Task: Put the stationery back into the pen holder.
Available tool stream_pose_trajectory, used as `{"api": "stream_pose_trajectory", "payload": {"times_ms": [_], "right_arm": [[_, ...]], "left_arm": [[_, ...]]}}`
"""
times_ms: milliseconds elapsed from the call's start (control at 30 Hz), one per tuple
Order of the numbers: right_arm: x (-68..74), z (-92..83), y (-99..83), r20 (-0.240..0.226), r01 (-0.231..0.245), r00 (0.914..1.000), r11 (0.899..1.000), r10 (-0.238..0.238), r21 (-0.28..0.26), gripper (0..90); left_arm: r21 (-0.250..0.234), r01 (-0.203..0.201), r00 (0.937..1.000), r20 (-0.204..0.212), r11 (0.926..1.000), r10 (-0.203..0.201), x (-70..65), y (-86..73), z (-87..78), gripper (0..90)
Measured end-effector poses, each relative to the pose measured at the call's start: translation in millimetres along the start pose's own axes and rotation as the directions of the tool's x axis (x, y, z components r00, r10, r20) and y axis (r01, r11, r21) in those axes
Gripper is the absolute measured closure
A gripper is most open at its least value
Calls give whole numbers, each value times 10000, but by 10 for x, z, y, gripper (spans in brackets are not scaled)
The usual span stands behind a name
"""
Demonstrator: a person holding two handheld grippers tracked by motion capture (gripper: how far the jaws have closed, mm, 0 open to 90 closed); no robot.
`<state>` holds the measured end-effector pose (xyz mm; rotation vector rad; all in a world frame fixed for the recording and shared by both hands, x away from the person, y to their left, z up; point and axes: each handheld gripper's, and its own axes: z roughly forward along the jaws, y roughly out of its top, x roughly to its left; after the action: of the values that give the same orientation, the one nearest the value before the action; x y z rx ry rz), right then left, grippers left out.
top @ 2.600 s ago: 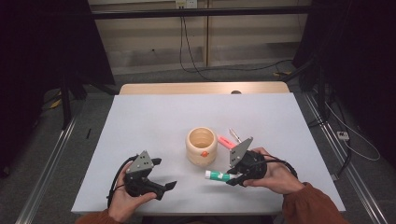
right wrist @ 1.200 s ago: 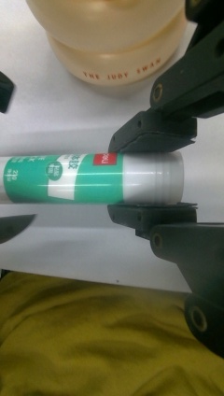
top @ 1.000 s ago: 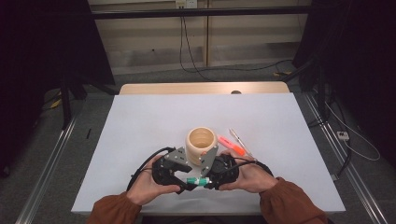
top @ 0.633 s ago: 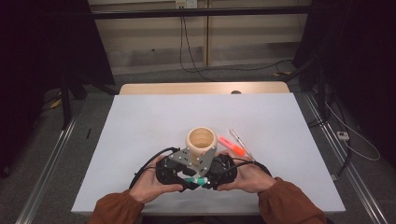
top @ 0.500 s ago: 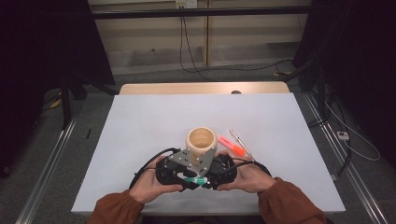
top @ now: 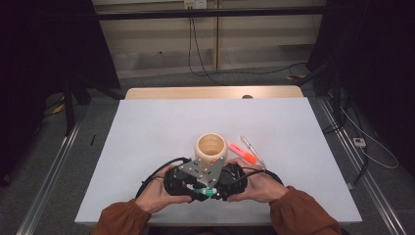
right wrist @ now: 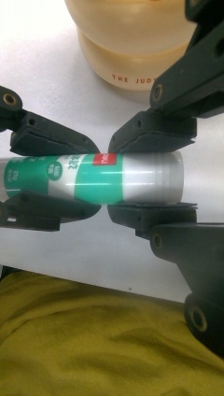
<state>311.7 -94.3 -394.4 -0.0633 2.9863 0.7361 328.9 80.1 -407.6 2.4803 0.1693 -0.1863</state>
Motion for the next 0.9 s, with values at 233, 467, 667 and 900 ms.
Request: {"api": "stream_pose_trajectory", "payload": {"times_ms": [233, 467, 667, 900], "right_arm": [[-4, 19, -20, -79, -37, 10000, 10000, 37, -28, 663], [-25, 1, -43, -279, -305, 9992, 9987, 294, -401, 643], [-78, -69, -114, -342, -1112, 9935, 9898, 1086, -894, 451], [-123, -161, -306, -298, -2391, 9709, 9553, 2376, -1736, 264]], "left_arm": [[-141, -7, 9998, 197, 9999, 10, 6, -18, 26, 659], [-78, 86, 10000, -17, 9999, -87, -20, -19, 8, 662], [-106, 254, 9995, -175, 9996, -256, 5, -43, -11, 662], [-1074, 807, 9964, -164, 9909, -829, 53, -87, -138, 662]]}}
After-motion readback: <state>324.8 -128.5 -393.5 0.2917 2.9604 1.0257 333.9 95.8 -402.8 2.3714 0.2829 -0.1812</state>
